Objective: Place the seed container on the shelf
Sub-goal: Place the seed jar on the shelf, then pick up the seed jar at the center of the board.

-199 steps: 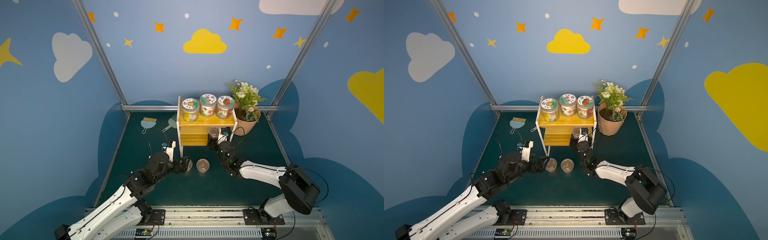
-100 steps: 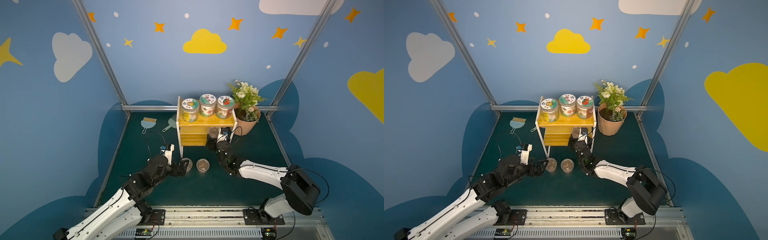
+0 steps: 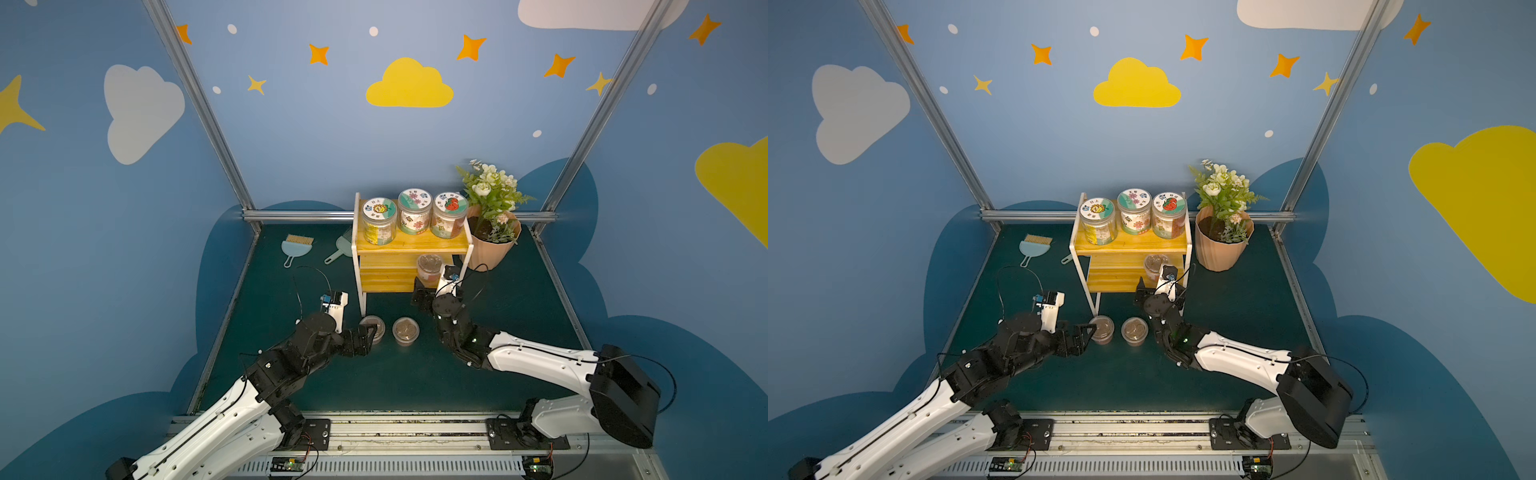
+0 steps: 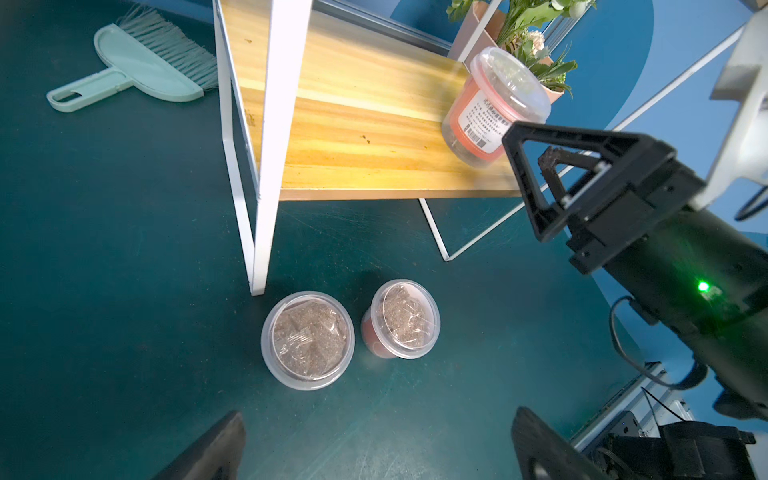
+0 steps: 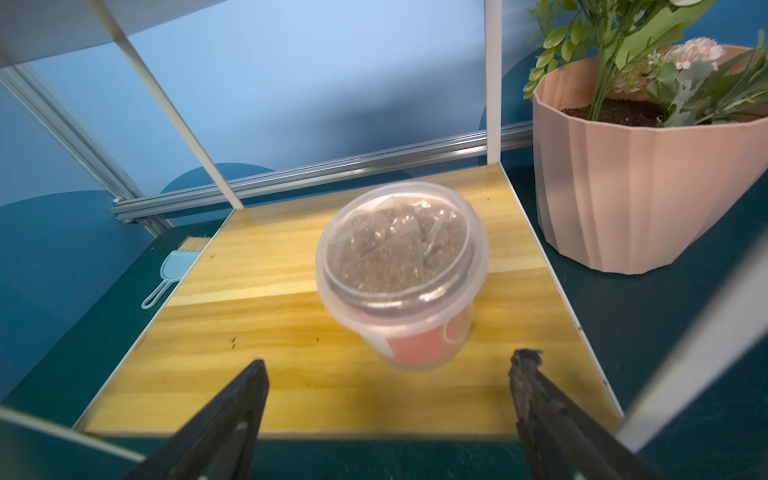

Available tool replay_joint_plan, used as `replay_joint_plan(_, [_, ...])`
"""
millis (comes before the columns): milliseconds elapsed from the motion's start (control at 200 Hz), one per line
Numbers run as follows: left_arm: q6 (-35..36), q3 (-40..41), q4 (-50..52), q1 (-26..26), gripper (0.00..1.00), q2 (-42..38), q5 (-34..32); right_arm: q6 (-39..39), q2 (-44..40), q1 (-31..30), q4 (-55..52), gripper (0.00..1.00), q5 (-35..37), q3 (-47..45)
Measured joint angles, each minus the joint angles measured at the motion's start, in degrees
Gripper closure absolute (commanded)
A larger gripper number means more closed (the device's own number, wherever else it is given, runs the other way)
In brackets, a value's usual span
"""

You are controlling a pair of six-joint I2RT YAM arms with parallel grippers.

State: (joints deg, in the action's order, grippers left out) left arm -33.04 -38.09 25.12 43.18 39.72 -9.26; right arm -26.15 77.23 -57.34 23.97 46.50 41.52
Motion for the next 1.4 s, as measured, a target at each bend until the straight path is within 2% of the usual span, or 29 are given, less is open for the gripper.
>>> replay_joint_plan(270, [-2.36,2.67,-1.84,6.45,0.00,1.77,-2.75,-6.47,-12.79,-6.34,-10.08,0.13,0.48,-9.40])
replay_joint_plan(441, [-3.26,2.64,-6.80,11.87,0.00,8.70,-6.03,-11.54,-22.84,-9.22,-18.01,0.12,-1.29,-13.92])
replay_joint_plan(576, [-3.45,2.25,-11.15,14.32,0.00,14.67,-8.20,-13.97,-27.43,-9.46,-21.20,0.13,-4.33,-18.01])
replay_joint_plan(796, [-3.39,-2.43,-16.04,16.00,0.00,25.07,-10.51,-17.27,-28.39,-9.46,-22.91,0.15,-8.09,-22.10])
replay_joint_plan(1006, [-3.26,-4.31,-18.36,16.06,0.00,31.85,-10.78,-18.88,-27.39,-9.44,-22.43,0.12,-10.10,-23.45])
replay_joint_plan(1211, [-3.13,-7.32,-18.43,14.88,0.00,37.70,-9.68,-19.80,-27.52,-8.92,-22.03,0.13,-10.69,-24.59])
replay_joint_plan(1402, [-2.71,-10.16,-18.10,13.25,0.00,42.16,-8.66,-20.13,-29.18,-8.72,-22.71,0.10,-11.08,-25.03])
